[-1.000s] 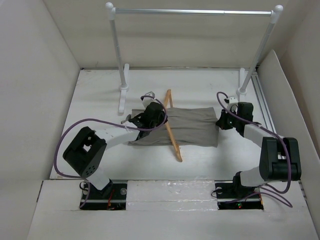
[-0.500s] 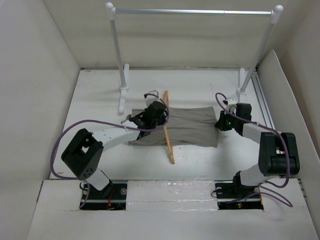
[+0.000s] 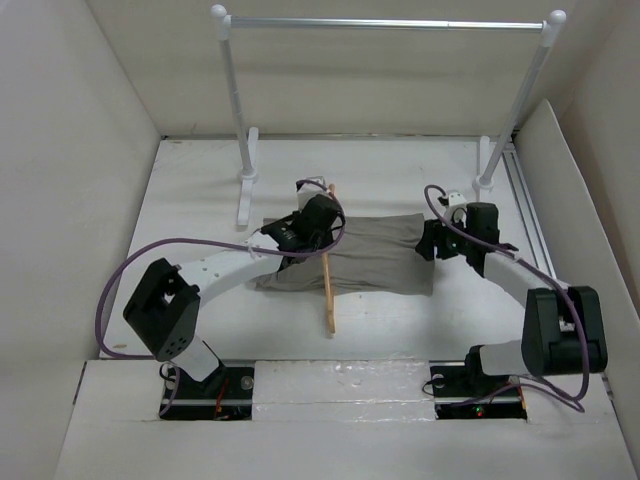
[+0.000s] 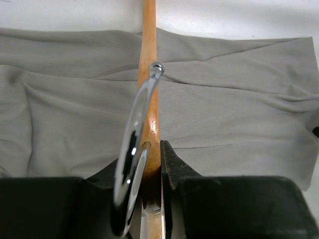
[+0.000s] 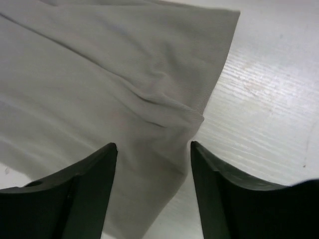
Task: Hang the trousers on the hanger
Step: Place trousers on hanger
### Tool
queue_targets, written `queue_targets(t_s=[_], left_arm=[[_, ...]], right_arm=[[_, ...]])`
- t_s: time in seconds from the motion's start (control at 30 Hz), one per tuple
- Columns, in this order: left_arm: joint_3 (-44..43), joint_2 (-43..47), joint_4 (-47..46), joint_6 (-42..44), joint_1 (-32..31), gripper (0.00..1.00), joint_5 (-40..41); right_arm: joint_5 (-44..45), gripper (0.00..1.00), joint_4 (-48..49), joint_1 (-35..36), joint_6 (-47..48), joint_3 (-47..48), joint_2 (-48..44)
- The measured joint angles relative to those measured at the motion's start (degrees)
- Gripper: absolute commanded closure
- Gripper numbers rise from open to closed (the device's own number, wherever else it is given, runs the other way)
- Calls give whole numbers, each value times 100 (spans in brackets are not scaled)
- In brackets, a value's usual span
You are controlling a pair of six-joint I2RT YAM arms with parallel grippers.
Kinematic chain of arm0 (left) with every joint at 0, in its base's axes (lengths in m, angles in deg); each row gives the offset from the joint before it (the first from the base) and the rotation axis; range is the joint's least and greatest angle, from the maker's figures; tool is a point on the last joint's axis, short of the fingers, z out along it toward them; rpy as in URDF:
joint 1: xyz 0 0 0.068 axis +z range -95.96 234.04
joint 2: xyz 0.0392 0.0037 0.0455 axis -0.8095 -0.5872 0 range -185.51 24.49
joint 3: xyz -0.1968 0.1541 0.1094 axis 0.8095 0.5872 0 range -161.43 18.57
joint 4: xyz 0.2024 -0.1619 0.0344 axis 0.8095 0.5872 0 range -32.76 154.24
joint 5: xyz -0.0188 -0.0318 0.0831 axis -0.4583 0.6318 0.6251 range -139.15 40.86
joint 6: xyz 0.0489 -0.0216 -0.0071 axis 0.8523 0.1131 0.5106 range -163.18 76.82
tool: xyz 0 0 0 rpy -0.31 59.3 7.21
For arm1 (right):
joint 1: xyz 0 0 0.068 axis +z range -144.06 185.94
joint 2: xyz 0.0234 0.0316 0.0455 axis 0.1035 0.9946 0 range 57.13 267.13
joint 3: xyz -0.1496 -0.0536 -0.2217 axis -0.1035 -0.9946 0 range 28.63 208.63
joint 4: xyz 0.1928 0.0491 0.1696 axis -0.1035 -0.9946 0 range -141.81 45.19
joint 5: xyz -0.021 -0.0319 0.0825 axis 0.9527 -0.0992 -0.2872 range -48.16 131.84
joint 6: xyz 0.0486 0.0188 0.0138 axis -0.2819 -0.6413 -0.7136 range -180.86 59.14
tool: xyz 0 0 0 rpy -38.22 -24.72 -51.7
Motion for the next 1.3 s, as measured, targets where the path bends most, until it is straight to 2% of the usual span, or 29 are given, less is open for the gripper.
queue_targets(t_s=[0.2,0.4,0.53,0.73,0.87,0.97,1.03,1.07,1.1,1.3], left_arm=[[-702,103,509,-22,2,100,7],[-1526,157,944,-15,2,100,-66],[-2470,129,1537,42,2,100,-168],[-4142,-55,2297,118,2,100,-321],[-4922,-293,2640,170,4,100,-446],[-5180,-409,2872,227,4,100,-531],[-5235,-448,2942,240,4,100,-575],[-5268,-487,3049,258,4,100,-629],[-5270,-503,3093,269,4,100,-662],[-5268,-522,3222,332,7,100,-824]], right_arm=[[118,10,-876,409,57,496,-1193],[260,6,-1528,1329,-70,1427,-2253],[363,2,-1617,2216,-654,1829,-2717],[595,1,-1325,3215,-1515,2284,-2739],[632,2,-935,3390,-1757,2514,-2288],[621,4,-680,3418,-1858,2555,-1943],[621,11,-562,3445,-1880,2583,-1714],[619,11,-540,3458,-1880,2583,-1631],[608,18,-522,3462,-1902,2583,-1561],[450,25,-170,3563,-1923,2586,-1250]])
